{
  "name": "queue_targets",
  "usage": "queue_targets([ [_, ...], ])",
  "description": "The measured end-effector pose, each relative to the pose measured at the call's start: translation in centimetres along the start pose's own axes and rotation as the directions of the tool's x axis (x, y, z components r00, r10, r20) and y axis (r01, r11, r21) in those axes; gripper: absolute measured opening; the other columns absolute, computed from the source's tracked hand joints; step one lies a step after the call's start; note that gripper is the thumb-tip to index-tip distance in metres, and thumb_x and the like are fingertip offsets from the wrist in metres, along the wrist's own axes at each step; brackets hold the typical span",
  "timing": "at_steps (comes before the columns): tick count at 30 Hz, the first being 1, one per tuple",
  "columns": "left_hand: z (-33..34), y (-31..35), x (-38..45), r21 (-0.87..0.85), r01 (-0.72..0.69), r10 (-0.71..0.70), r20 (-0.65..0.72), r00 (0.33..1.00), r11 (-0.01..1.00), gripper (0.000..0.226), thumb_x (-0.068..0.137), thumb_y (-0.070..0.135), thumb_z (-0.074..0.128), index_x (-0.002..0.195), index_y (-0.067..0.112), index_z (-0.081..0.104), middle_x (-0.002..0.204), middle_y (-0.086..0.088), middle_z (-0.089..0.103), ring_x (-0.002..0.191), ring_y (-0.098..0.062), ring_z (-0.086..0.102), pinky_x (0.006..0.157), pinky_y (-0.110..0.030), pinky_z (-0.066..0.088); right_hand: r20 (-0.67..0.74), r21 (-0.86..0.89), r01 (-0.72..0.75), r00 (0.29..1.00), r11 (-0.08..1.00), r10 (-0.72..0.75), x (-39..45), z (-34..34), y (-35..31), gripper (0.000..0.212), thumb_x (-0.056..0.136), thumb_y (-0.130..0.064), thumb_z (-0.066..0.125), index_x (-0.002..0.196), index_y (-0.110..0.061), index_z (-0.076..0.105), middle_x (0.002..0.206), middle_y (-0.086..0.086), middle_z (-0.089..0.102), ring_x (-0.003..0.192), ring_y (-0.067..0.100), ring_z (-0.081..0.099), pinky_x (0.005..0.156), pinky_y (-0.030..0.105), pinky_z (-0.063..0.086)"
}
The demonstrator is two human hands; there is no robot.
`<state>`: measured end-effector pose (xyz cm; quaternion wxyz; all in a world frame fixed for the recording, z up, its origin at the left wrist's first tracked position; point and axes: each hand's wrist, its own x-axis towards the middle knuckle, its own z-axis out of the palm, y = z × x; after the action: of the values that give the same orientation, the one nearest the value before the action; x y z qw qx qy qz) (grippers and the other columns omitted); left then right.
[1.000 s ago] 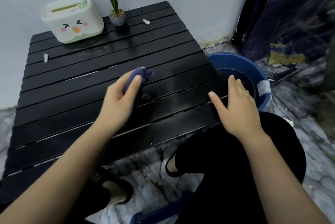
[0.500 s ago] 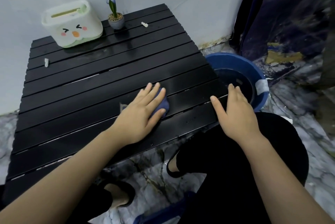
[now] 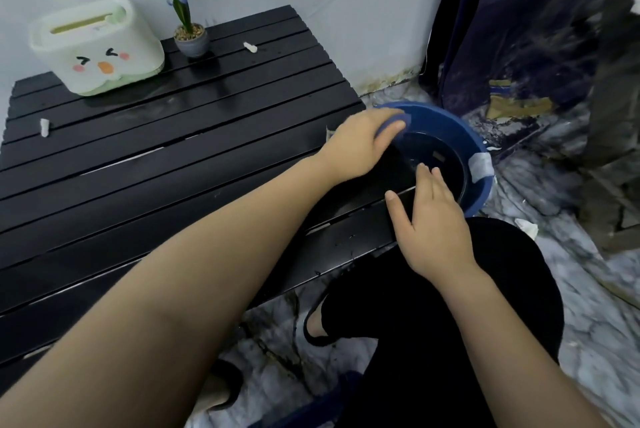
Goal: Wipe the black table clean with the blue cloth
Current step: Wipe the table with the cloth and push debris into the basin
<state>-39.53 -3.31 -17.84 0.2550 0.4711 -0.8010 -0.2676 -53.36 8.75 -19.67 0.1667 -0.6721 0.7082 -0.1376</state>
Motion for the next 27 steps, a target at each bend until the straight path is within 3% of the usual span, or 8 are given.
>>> queue_targets([
  [3, -2.3, 0.3, -2.3, -0.334, 0.120, -0.184, -0.166, 0.969, 0.935, 0.032, 0.105, 0.020, 0.047, 0.128, 0.004, 0.064, 0.119, -0.005, 0.071, 0.104, -0.001, 0.065, 0.099, -0.021, 0.049, 0.006, 0.041, 0.008, 1.000, 0.999, -0.008, 0.0, -0.2, 0.4, 0.073, 0.101, -0.052, 0.033, 0.155, -0.003, 0.022, 0.161, 0.014, 0.029, 0.153, 0.025, 0.015, 0.121, 0.043, 0.022],
  [5, -4.5, -0.2, -6.2, -0.393, 0.106, -0.196, -0.197, 0.961, 0.913, 0.032, 0.106, 0.017, 0.046, 0.130, 0.002, 0.061, 0.123, 0.000, 0.067, 0.106, 0.011, 0.061, 0.097, -0.010, 0.044, 0.007, 0.057, 0.011, 1.000, 0.998, -0.012, 0.0, -0.3, 0.6, 0.071, 0.102, -0.051, 0.032, 0.155, -0.005, 0.022, 0.161, 0.013, 0.030, 0.153, 0.024, 0.016, 0.121, 0.045, 0.022],
  [8, -8.1, -2.1, -14.8, -0.110, 0.116, -0.135, -0.189, 0.973, 0.987, 0.038, 0.105, 0.022, 0.046, 0.141, 0.011, 0.054, 0.139, 0.005, 0.059, 0.131, -0.002, 0.053, 0.113, -0.024, 0.039, -0.005, 0.052, -0.002, 1.000, 0.999, 0.002, -0.1, -0.4, 0.6, 0.069, 0.102, -0.050, 0.031, 0.154, -0.005, 0.024, 0.160, 0.014, 0.032, 0.152, 0.026, 0.019, 0.119, 0.047, 0.024],
  [11, -10.7, -4.1, -23.2, 0.156, 0.054, -0.041, -0.085, 0.996, 0.986, 0.048, 0.104, 0.024, 0.043, 0.148, 0.006, 0.043, 0.154, -0.001, 0.045, 0.147, -0.017, 0.036, 0.122, -0.043, 0.027, -0.011, 0.039, -0.020, 1.000, 0.999, 0.020, -0.4, -0.4, 0.4, 0.069, 0.102, -0.052, 0.032, 0.153, -0.005, 0.027, 0.158, 0.015, 0.035, 0.150, 0.028, 0.023, 0.117, 0.047, 0.026],
  [15, -11.1, -4.9, -29.8, 0.279, -0.011, -0.014, 0.085, 0.996, 0.960, 0.056, 0.101, 0.029, 0.043, 0.153, 0.008, 0.035, 0.162, -0.004, 0.032, 0.151, -0.026, 0.027, 0.121, -0.050, 0.021, -0.007, 0.035, -0.068, 0.998, 0.997, 0.068, -0.6, -0.6, 0.6, 0.072, 0.101, -0.057, 0.032, 0.150, -0.004, 0.033, 0.154, 0.017, 0.041, 0.148, 0.031, 0.027, 0.114, 0.050, 0.029],
  [17, -9.8, -4.4, -30.2, 0.345, -0.058, 0.002, 0.161, 0.987, 0.937, 0.059, 0.101, 0.032, 0.043, 0.155, 0.009, 0.032, 0.164, -0.003, 0.026, 0.153, -0.026, 0.022, 0.122, -0.050, 0.019, 0.010, 0.057, -0.079, 0.997, 0.995, 0.079, -0.8, -0.5, 0.6, 0.071, 0.101, -0.056, 0.031, 0.148, -0.003, 0.035, 0.152, 0.019, 0.042, 0.148, 0.032, 0.028, 0.115, 0.051, 0.030],
  [27, -1.1, 1.3, -17.0, 0.416, -0.223, 0.130, 0.238, 0.962, 0.882, 0.059, 0.106, 0.039, 0.032, 0.155, 0.006, 0.028, 0.164, -0.012, 0.023, 0.153, -0.028, 0.017, 0.126, -0.040, 0.012, 0.020, 0.073, -0.078, 0.997, 0.994, 0.076, -0.6, -0.5, 0.4, 0.057, 0.104, -0.043, 0.032, 0.139, 0.001, 0.043, 0.141, 0.023, 0.051, 0.137, 0.037, 0.041, 0.109, 0.050, 0.036],
])
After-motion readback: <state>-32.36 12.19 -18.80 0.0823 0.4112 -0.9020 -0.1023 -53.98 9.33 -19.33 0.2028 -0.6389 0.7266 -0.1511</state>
